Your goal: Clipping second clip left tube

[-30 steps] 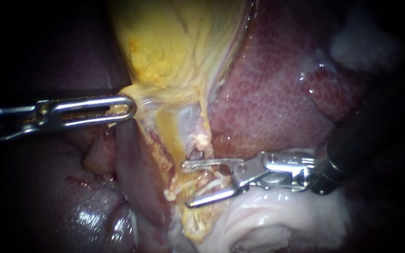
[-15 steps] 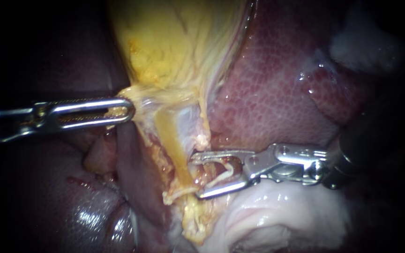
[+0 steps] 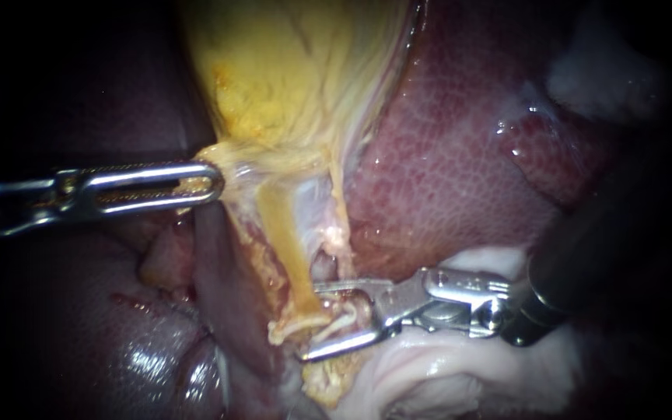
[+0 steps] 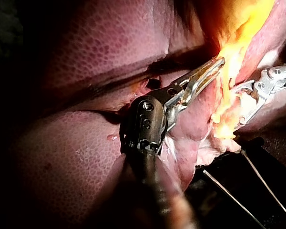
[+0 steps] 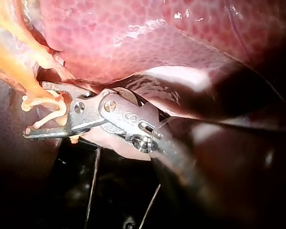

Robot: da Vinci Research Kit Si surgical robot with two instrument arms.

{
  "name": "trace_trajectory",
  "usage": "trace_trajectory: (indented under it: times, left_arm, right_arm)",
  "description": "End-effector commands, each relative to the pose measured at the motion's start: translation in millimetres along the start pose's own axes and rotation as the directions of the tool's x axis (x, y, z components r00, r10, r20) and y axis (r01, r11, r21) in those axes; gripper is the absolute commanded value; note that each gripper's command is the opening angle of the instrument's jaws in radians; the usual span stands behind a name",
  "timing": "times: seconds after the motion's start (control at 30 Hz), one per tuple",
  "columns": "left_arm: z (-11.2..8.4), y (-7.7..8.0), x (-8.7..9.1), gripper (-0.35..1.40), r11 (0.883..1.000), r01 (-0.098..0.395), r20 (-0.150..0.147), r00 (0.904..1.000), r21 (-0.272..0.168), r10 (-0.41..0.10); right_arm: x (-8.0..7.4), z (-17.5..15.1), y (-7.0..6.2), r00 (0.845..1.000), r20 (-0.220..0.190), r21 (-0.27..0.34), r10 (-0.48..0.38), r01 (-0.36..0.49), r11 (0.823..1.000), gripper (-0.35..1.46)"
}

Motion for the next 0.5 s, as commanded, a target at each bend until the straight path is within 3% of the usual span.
trace_trajectory:
  times: [0.03,0.17,0.5]
  left_arm:
    - [0.1,0.1,0.0,-0.35,1.000,0.000,0.000,1.0000,0.002,0.000]
    - [0.2,0.1,0.0,-0.35,1.000,0.000,0.000,1.0000,0.001,0.000]
    - [0.9,0.0,0.2,-0.35,1.000,0.000,0.001,1.0000,0.001,0.000]
  right_arm:
    - [0.4,0.1,-0.3,1.000,-0.009,0.018,0.005,-0.005,1.000,0.60]
    - [0.3,0.9,-0.4,1.000,-0.011,0.037,0.010,-0.009,0.999,0.59]
    - [-2.5,5.1,1.8,0.999,-0.006,0.029,0.036,-0.035,0.999,0.59]
